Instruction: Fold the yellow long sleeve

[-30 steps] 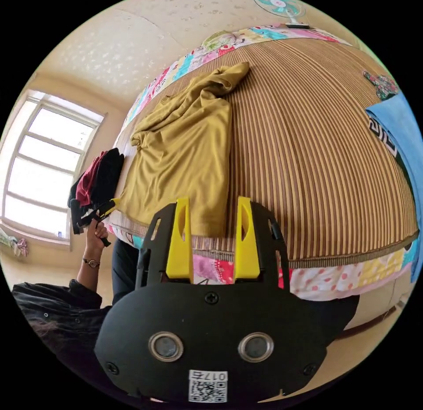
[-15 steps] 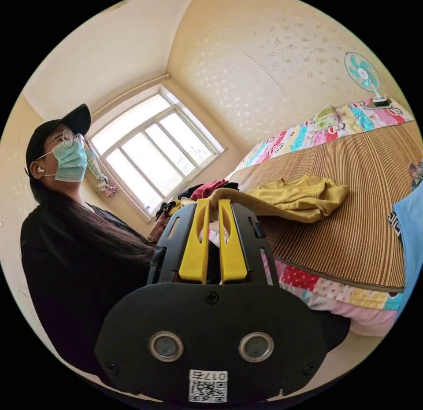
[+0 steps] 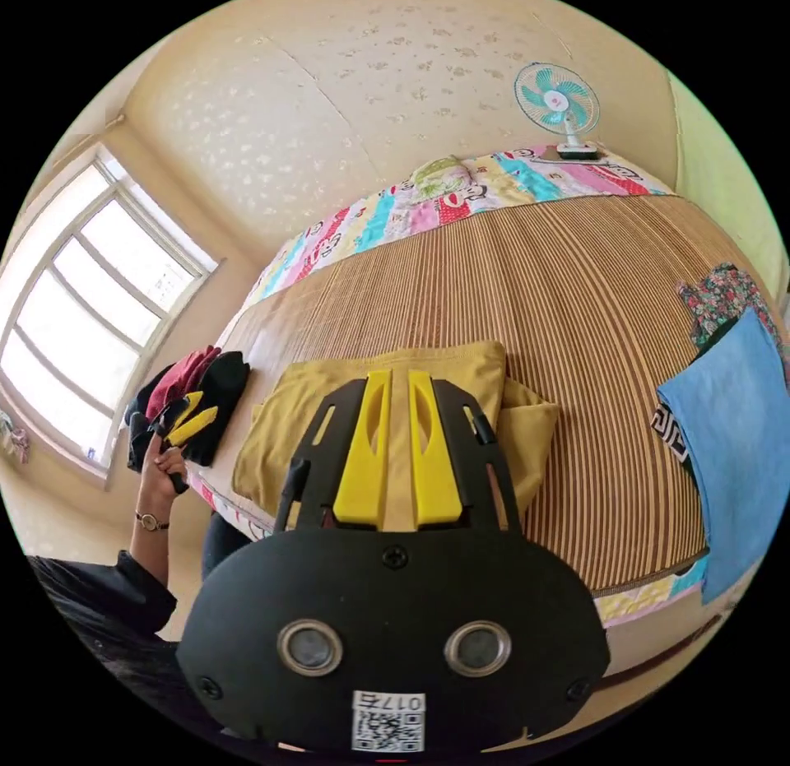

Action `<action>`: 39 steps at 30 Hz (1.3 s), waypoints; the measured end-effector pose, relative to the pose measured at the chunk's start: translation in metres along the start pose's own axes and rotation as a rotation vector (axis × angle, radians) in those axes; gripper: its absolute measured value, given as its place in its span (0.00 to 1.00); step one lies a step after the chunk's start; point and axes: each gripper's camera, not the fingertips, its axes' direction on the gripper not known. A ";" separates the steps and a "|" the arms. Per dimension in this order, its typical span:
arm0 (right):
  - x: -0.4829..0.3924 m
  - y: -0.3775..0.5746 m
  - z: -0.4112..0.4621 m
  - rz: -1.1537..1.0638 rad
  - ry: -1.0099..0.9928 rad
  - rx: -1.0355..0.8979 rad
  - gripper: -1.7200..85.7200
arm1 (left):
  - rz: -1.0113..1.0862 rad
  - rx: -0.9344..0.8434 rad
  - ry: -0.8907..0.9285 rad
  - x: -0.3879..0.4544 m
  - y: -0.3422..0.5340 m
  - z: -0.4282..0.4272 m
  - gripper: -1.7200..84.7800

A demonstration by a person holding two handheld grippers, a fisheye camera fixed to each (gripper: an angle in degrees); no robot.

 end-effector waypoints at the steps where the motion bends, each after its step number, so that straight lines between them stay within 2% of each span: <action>1: -0.004 0.019 0.028 -0.064 0.088 -0.066 0.05 | -0.008 -0.013 -0.025 -0.006 0.010 0.001 0.20; 3: 0.003 0.045 0.074 -0.113 0.181 -0.184 0.04 | -0.073 -0.031 -0.080 -0.028 0.053 0.000 0.23; 4: 0.008 0.058 0.064 -0.101 0.147 -0.044 0.03 | -0.089 -0.033 -0.077 -0.032 0.062 0.000 0.23; 7: 0.022 0.040 0.046 0.129 0.024 -0.091 0.03 | -0.124 -0.011 -0.006 -0.043 0.086 0.005 0.22; 8: 0.019 0.039 0.039 0.131 -0.001 -0.048 0.03 | -0.135 0.011 0.001 -0.044 0.085 0.007 0.21; 10: -0.007 0.042 0.014 0.038 -0.085 0.193 0.03 | -0.149 0.020 0.019 -0.044 0.077 0.013 0.21; 12: -0.026 0.043 0.022 -0.093 -0.126 0.250 0.03 | -0.223 -0.055 0.043 -0.045 0.058 0.036 0.18; 13: -0.030 0.038 0.046 -0.124 -0.100 0.143 0.03 | -0.249 -0.076 0.045 -0.045 0.053 0.042 0.17; 15: -0.014 0.028 0.090 -0.036 -0.072 -0.115 0.02 | -0.273 -0.069 0.093 -0.029 0.035 0.054 0.12; 16: 0.006 0.028 0.075 0.044 -0.177 -0.044 0.02 | -0.256 -0.052 0.105 -0.020 0.031 0.054 0.11; 18: 0.033 0.025 0.057 0.144 -0.254 -0.071 0.02 | -0.036 0.015 0.162 0.043 0.013 0.053 0.09; 20: 0.053 0.032 0.027 0.142 -0.280 0.000 0.02 | 0.171 0.018 0.157 0.104 0.012 0.060 0.09; 21: 0.067 0.040 0.006 0.137 -0.292 0.055 0.03 | 0.314 -0.019 0.163 0.144 0.018 0.073 0.09; 24: 0.110 0.059 -0.036 0.177 -0.290 0.086 0.03 | 0.565 -0.187 0.187 0.218 0.061 0.123 0.09; 27: 0.159 0.083 -0.071 0.233 -0.221 0.111 0.03 | 0.760 -0.355 0.183 0.253 0.125 0.172 0.09; 29: 0.191 0.097 -0.086 0.278 -0.174 0.091 0.03 | 0.812 -0.456 0.291 0.254 0.156 0.186 0.08; 31: 0.235 0.116 -0.103 0.353 -0.163 0.083 0.03 | 0.813 -0.494 0.345 0.245 0.171 0.185 0.09; 34: 0.282 0.136 -0.121 0.433 -0.236 0.099 0.04 | 0.711 -0.361 0.153 0.208 0.164 0.161 0.15; 36: 0.302 0.141 -0.130 0.446 -0.291 0.118 0.05 | 0.557 -0.171 -0.005 0.163 0.143 0.128 0.17; 38: 0.316 0.139 -0.135 0.455 -0.359 0.121 0.07 | 0.415 -0.113 -0.092 0.127 0.128 0.116 0.19; 39: 0.324 0.135 -0.135 0.467 -0.414 0.114 0.10 | 0.320 -0.147 -0.115 0.103 0.120 0.120 0.21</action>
